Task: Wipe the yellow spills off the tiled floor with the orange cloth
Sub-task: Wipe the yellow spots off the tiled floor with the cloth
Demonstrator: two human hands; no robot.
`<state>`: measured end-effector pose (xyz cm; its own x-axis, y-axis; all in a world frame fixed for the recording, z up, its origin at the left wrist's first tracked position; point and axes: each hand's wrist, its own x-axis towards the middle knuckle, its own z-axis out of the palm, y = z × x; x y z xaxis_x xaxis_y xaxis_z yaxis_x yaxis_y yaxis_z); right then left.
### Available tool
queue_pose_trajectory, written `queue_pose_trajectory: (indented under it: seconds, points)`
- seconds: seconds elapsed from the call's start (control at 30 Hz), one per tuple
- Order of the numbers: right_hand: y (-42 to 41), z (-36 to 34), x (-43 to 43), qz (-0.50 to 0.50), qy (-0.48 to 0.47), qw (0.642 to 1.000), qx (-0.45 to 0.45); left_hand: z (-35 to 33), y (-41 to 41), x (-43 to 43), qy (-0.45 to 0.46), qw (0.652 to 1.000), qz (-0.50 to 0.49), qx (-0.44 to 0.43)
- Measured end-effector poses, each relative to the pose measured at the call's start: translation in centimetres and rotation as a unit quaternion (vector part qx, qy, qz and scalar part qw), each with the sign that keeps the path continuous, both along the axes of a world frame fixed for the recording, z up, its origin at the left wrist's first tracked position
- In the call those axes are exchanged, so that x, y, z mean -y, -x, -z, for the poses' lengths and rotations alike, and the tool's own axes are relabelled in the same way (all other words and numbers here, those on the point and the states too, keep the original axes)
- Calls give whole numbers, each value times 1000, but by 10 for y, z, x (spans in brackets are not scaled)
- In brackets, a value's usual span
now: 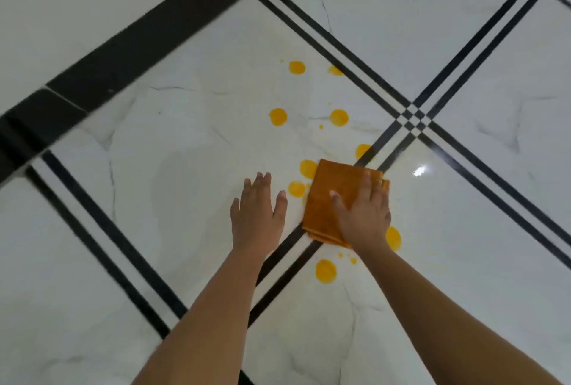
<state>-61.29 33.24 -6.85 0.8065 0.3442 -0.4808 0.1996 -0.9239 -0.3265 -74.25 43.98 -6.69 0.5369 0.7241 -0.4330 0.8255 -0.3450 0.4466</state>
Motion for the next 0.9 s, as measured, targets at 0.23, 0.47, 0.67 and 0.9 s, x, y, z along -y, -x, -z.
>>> queue_pose_trajectory:
  seconds: [0.23, 0.47, 0.67, 0.9]
  points:
    - [-15, 73, -77, -117, 6, 981, 154, 62, 4, -67, -189, 979, 71, 9]
    - [17, 76, -73, -390, -59, 900, 187, 81, 33, -79, -239, 969, 57, -2]
    - [-8, 77, -118, -306, -41, 935, 174, 82, 38, -84, -247, 966, 76, -15]
    - [26, 77, -53, -476, -65, 854, 198, 82, 63, -84, -247, 966, 67, -22]
